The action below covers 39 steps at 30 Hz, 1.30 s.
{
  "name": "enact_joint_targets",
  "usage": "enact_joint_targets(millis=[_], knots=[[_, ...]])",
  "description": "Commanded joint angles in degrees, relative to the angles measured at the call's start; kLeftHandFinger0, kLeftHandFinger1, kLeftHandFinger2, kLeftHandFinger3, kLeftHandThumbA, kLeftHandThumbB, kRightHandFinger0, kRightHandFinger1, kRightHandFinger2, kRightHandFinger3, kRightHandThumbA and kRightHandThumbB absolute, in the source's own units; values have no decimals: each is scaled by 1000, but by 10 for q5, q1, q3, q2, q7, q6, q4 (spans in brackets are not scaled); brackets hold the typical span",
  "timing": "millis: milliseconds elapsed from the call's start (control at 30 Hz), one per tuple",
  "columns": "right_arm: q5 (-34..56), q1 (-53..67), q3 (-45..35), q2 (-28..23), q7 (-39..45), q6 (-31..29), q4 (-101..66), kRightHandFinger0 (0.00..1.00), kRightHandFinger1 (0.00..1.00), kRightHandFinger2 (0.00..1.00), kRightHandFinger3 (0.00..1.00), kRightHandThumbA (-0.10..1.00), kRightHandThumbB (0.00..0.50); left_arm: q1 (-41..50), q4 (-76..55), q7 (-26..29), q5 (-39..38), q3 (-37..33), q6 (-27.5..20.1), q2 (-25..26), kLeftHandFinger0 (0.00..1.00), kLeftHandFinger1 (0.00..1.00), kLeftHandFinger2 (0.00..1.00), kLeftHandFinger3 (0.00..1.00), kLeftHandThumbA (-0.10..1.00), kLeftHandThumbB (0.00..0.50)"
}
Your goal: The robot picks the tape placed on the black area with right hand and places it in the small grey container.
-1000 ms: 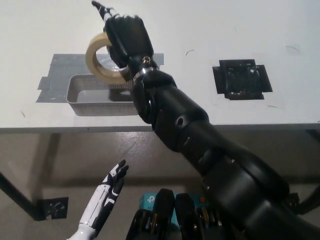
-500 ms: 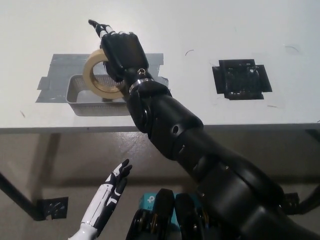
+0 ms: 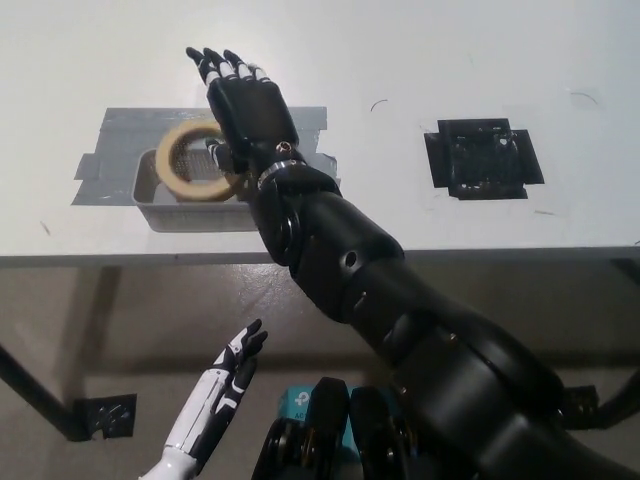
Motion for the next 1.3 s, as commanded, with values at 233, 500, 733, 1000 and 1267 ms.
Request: enact_joint_targets(millis=[233, 500, 733, 1000, 1267], knots=[[31, -27, -20, -10, -22, -1, -20, 1000, 1000, 1000, 1000, 800, 329, -3, -24, -11, 4, -7, -12, 7, 1000, 1000, 1000, 1000, 1000, 143], [44, -35, -40, -67, -8, -58, -105, 1000, 1000, 1000, 1000, 1000, 338, -17, -20, -9, 4, -6, -6, 5, 1000, 1000, 1000, 1000, 1000, 157], [86, 51, -85, -186, 99, -55, -455, 1000, 1000, 1000, 1000, 1000, 306, -65, 3, 6, -1, 16, -21, 5, 1000, 1000, 1000, 1000, 1000, 175], [164, 289, -148, -272, 171, 25, -815, 1000, 1000, 1000, 1000, 1000, 273, -105, 31, 16, -24, 47, -16, 9, 1000, 1000, 1000, 1000, 1000, 149], [212, 481, -184, -295, 159, 27, -961, 1000, 1000, 1000, 1000, 1000, 279, -124, 55, 13, -40, 58, -8, 9, 1000, 1000, 1000, 1000, 1000, 127]])
